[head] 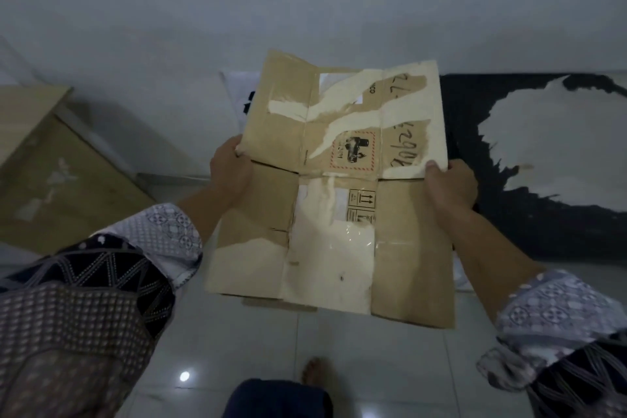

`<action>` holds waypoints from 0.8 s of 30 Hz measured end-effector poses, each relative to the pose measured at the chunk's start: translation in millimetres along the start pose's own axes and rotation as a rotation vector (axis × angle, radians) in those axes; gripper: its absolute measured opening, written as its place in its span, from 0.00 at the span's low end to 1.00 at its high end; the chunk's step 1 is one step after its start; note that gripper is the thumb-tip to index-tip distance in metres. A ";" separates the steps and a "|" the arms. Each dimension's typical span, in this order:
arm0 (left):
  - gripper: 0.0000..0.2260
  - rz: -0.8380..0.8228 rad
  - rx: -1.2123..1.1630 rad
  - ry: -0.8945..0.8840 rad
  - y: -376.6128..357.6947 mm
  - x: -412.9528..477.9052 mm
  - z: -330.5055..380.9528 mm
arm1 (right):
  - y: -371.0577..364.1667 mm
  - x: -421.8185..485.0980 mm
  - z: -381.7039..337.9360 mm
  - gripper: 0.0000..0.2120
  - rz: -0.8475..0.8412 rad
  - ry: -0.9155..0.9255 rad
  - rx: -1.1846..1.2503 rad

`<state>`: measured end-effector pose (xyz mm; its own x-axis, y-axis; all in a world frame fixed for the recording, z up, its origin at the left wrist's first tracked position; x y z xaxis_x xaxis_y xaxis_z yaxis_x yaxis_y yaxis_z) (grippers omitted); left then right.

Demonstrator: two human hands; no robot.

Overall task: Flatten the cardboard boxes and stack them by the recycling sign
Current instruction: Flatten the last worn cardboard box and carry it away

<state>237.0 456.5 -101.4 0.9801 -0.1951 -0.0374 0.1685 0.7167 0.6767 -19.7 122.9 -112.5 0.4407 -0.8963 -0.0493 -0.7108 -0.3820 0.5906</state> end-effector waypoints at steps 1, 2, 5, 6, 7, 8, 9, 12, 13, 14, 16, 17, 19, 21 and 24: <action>0.18 -0.006 0.000 -0.010 3.4 0.1 -9.9 | -5.3 -10.9 1.4 0.16 0.012 -0.006 0.013; 0.18 -0.010 -0.003 -0.011 7.8 0.0 -20.8 | -11.6 -22.4 2.3 0.16 0.023 -0.016 0.017; 0.18 -0.016 -0.034 -0.006 17.3 0.5 -50.1 | -34.0 -52.8 4.6 0.16 0.038 -0.049 -0.004; 0.18 -0.023 -0.036 -0.005 19.9 2.7 -60.8 | -43.4 -61.0 5.2 0.16 0.043 -0.058 -0.010; 0.18 -0.029 -0.030 -0.008 22.1 7.3 -72.9 | -54.7 -68.1 5.4 0.16 0.051 -0.059 -0.013; 0.17 -0.034 -0.030 -0.010 23.6 13.2 -85.6 | -66.3 -74.4 5.9 0.16 0.061 -0.060 -0.014; 0.17 -0.040 -0.035 -0.009 22.8 19.3 -98.7 | -77.1 -79.2 7.7 0.15 0.068 -0.060 -0.012; 0.18 -0.052 -0.044 0.070 11.8 48.6 -152.8 | -130.4 -87.2 21.5 0.15 0.091 -0.055 -0.021; 0.19 -0.059 -0.060 0.084 4.7 57.8 -171.2 | -149.1 -89.4 28.3 0.15 0.097 -0.054 -0.026; 0.20 -0.064 -0.074 0.087 -2.0 65.3 -186.1 | -165.3 -89.4 34.2 0.16 0.096 -0.052 -0.027; 0.20 -0.080 -0.057 0.127 -22.5 82.4 -228.4 | -205.1 -87.2 56.4 0.16 0.090 -0.063 -0.048; 0.19 -0.076 -0.040 0.139 -34.5 91.2 -249.8 | -227.1 -83.8 70.9 0.16 0.083 -0.068 -0.061; 0.19 -0.056 -0.007 0.158 -55.4 100.6 -287.2 | -269.3 -78.5 103.6 0.17 0.052 -0.082 -0.075; 0.19 -0.037 0.010 0.164 -84.8 111.0 -326.8 | -313.8 -67.0 141.2 0.17 0.041 -0.078 -0.089; 0.20 -0.022 0.045 0.193 -132.2 121.9 -384.2 | -371.9 -54.5 197.3 0.18 0.019 -0.102 -0.173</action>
<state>374.7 595.2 -477.9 0.9788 -0.0753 -0.1905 0.1900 0.6819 0.7064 112.5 269.3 -488.4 0.3640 -0.9245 -0.1129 -0.6099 -0.3282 0.7214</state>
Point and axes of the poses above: each hand's wrist, its own x-axis towards the middle knuckle, its own y-axis out of the back of the hand, z = x × y, the point moved 7 cm from there along x, towards the middle knuckle, and after that the axes turned 7 degrees about y, right-handed, at the moved point
